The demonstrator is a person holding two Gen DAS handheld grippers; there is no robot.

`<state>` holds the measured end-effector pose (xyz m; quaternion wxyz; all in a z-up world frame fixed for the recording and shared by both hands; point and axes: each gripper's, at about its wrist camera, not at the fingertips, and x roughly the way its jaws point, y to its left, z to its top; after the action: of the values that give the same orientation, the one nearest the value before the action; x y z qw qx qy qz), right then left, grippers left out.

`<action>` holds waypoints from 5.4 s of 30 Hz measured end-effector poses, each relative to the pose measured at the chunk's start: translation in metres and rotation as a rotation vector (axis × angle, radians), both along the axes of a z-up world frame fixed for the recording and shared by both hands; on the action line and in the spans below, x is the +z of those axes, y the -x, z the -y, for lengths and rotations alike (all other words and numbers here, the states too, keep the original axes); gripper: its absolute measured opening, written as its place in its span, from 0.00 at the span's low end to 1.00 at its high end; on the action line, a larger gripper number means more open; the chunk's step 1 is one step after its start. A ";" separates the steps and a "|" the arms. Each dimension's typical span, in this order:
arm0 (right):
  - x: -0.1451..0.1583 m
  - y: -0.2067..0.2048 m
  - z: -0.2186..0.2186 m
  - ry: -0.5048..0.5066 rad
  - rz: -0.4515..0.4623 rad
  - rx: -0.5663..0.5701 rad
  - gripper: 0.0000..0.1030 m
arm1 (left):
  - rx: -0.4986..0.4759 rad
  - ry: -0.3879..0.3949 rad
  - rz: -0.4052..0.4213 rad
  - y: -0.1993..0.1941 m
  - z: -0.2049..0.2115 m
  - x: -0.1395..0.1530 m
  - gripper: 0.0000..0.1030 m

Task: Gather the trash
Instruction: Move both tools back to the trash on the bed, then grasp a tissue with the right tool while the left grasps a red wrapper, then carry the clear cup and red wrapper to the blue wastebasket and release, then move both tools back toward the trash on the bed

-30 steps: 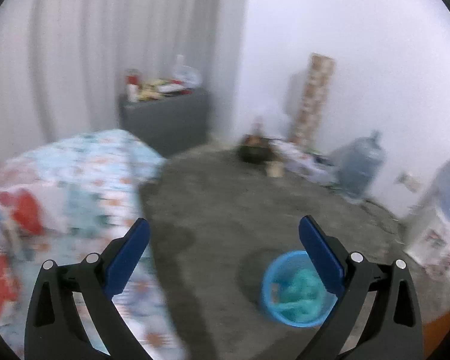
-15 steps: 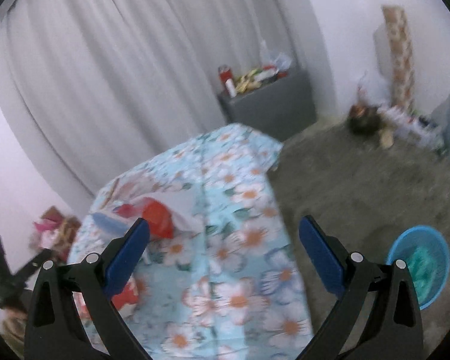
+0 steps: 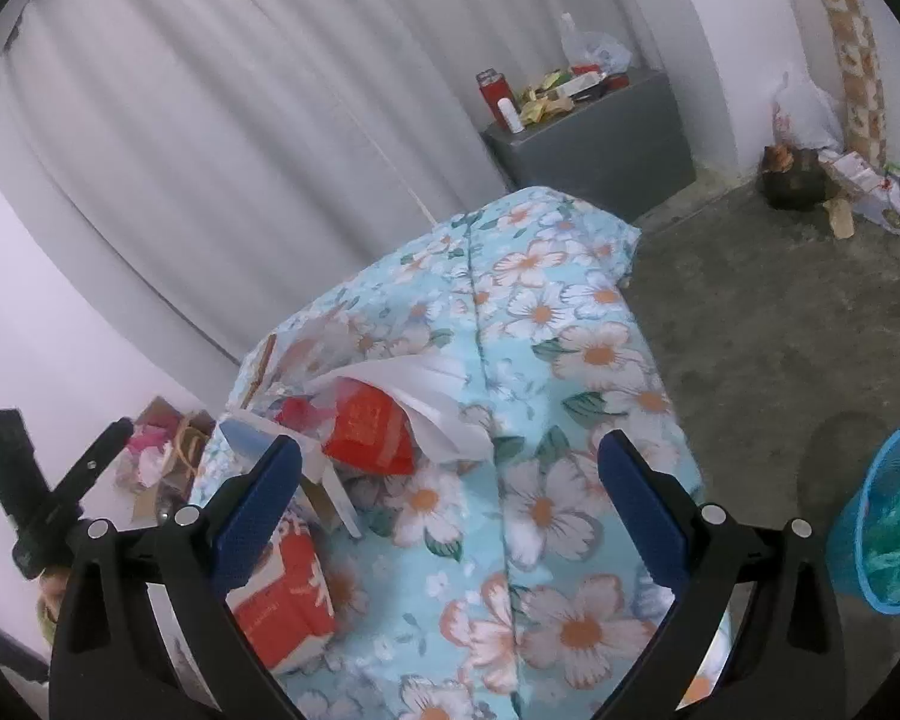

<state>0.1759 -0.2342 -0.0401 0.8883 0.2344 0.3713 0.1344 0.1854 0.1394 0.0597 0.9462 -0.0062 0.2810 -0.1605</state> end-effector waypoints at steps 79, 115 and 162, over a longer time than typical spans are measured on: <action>0.037 -0.060 0.004 -0.322 -0.036 0.102 0.05 | -0.134 -0.149 0.064 -0.027 0.079 0.048 0.01; -0.241 0.198 0.395 -0.642 -0.277 -1.116 0.08 | -0.903 -0.166 -0.725 -0.022 0.614 -0.211 0.01; 0.006 0.079 0.136 0.259 -0.076 -0.551 0.91 | -0.196 0.138 -0.081 0.021 0.147 0.055 0.76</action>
<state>0.0969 -0.3706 -0.0345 0.8992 0.2159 0.3409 -0.1692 0.1649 -0.0077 0.1147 0.9111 -0.0501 0.3067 -0.2708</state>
